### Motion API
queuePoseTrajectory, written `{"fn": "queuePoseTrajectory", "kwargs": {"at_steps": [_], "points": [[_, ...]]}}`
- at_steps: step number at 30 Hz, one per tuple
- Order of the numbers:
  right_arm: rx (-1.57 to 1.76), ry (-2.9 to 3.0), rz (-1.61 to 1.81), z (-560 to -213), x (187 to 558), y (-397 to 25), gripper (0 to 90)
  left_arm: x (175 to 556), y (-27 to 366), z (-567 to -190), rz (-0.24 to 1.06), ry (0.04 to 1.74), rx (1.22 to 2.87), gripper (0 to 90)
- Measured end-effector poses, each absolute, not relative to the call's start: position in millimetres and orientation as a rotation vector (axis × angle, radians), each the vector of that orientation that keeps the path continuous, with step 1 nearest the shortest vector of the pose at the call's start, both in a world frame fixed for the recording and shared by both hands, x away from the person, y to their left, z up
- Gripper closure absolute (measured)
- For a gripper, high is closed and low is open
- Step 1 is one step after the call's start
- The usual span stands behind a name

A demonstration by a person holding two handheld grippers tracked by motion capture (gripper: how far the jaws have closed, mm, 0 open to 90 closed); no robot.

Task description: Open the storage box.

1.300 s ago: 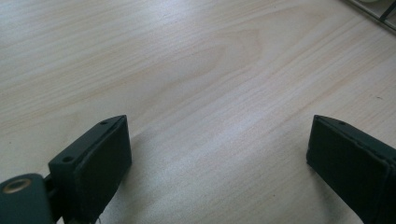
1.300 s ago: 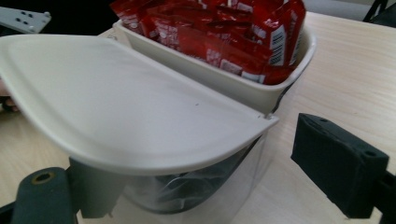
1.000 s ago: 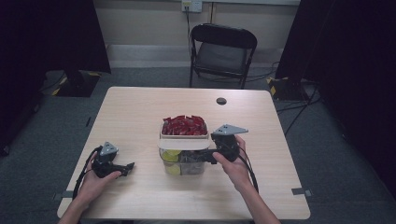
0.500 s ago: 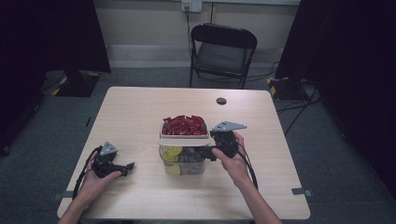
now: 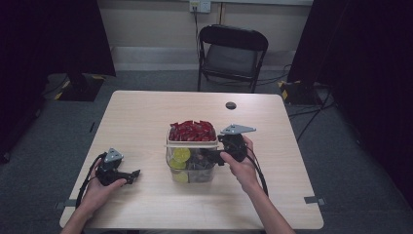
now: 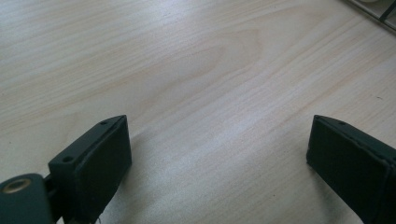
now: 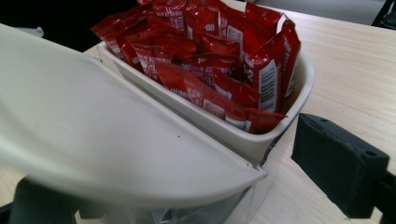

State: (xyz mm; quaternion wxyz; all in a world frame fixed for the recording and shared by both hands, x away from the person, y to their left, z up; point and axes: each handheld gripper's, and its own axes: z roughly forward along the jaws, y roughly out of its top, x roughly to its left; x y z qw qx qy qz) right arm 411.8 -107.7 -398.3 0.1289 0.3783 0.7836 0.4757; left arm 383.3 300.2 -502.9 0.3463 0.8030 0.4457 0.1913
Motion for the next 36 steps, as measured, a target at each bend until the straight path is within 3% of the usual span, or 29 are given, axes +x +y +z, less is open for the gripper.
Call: {"fn": "queuePoseTrajectory", "kwargs": {"at_steps": [36], "points": [[1.168,2.213,1.445,-397.0,430.7,-116.6,14.0,386.6,302.0,-502.4,0.509,1.173,2.071,8.8]]}}
